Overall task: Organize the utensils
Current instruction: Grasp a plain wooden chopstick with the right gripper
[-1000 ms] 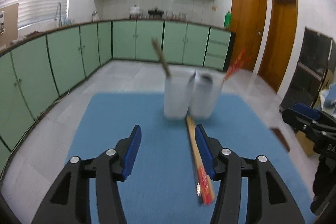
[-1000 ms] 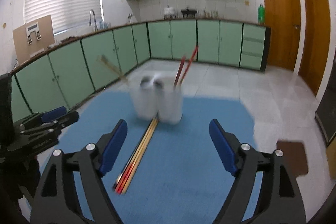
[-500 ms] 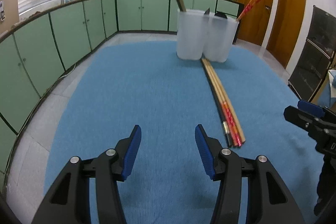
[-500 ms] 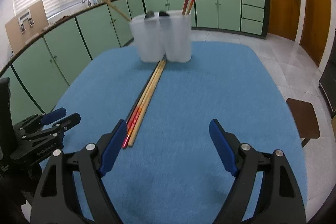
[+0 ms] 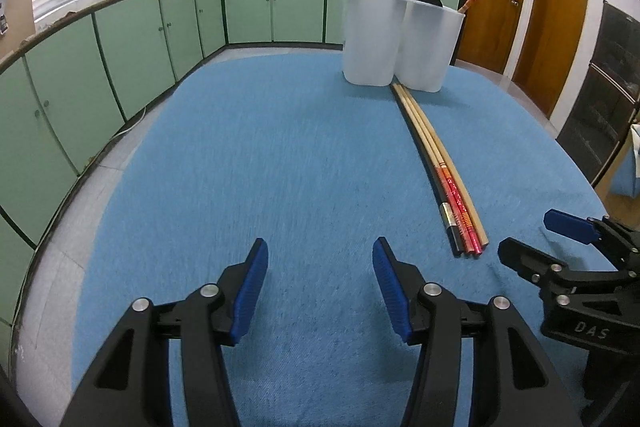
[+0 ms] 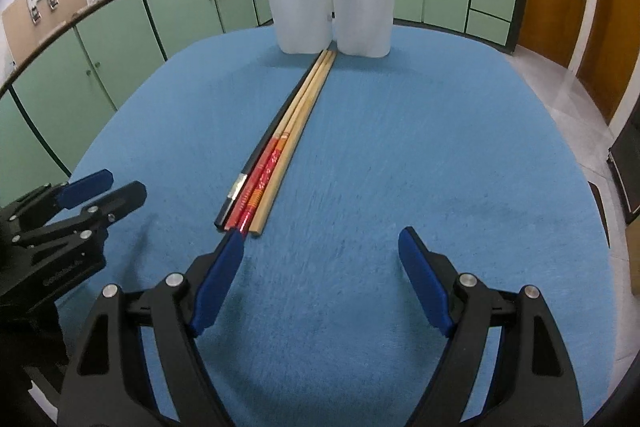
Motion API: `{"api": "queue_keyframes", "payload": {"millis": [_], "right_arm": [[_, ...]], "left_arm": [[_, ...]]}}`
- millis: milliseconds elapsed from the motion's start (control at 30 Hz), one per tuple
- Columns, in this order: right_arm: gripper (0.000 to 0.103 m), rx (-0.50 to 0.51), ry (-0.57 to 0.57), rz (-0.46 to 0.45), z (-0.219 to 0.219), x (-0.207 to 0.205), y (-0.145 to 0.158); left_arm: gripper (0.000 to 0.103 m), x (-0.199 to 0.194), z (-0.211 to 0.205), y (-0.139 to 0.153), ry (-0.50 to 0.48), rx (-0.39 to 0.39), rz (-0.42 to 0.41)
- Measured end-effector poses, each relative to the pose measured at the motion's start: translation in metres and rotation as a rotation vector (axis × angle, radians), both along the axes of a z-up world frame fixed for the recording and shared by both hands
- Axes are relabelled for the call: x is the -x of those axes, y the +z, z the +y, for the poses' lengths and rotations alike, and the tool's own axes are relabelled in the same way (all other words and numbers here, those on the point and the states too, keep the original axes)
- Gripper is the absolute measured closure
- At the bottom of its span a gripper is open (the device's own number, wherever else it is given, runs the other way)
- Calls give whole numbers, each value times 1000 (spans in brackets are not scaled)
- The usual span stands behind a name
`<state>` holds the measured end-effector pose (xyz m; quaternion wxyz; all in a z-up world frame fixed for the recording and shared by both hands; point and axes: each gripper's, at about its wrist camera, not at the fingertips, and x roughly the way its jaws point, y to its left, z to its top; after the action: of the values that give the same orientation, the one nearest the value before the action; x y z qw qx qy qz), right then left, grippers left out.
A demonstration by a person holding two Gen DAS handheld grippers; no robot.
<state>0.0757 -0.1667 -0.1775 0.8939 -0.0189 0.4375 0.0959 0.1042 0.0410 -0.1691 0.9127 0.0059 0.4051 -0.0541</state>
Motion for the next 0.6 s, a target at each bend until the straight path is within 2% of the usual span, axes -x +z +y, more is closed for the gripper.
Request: {"api": "queue_keyframes", "payload": {"millis": [600], "right_arm": [[26, 48, 5, 14, 12, -11, -5]], "left_arm": [[48, -2, 5, -3, 5, 13, 16]]}}
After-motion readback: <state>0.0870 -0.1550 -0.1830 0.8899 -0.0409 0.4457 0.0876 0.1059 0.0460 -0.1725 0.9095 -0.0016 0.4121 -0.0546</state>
